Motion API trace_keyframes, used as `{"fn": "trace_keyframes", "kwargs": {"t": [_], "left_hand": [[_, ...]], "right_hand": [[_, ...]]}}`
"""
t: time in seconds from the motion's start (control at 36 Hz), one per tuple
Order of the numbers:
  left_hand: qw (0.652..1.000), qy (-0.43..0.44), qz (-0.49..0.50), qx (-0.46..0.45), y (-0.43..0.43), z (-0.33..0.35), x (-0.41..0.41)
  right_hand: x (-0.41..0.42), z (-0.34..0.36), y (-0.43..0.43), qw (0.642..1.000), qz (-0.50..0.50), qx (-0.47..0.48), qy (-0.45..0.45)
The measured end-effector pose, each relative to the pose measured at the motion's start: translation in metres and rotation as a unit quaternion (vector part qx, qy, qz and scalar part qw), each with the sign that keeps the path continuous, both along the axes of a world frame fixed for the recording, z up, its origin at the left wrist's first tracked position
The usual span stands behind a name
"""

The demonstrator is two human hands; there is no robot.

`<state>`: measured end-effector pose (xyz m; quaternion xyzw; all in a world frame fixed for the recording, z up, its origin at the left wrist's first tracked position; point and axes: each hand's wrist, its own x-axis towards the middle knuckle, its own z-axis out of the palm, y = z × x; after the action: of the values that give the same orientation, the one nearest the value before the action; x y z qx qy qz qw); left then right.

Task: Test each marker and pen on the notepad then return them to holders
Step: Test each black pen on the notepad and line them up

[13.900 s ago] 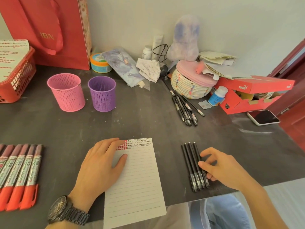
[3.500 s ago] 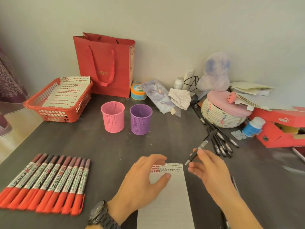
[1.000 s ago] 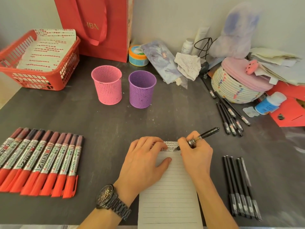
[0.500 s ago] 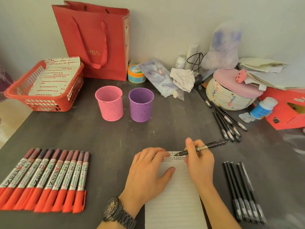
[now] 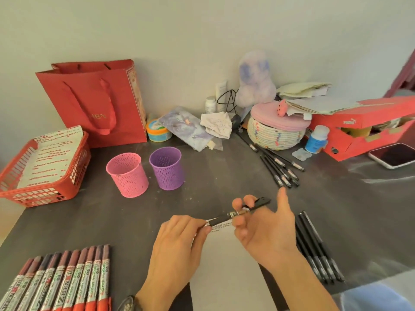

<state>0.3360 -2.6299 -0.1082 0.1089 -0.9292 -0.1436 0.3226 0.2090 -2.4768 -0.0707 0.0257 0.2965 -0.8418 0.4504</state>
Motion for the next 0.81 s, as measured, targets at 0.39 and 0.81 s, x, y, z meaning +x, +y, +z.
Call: {"fn": "trace_keyframes", "kwargs": {"t": [0.39,0.81], "left_hand": [[0.996,-0.065,-0.019,0.053,0.004,0.024,0.003],[0.852,0.042,-0.038,0.521,0.001,0.053,-0.009]], "right_hand": [[-0.002,-0.002,0.008,0.998,-0.003,-0.038,-0.052],[0.003,0.004,0.025,0.974,0.025,0.140,0.177]]}}
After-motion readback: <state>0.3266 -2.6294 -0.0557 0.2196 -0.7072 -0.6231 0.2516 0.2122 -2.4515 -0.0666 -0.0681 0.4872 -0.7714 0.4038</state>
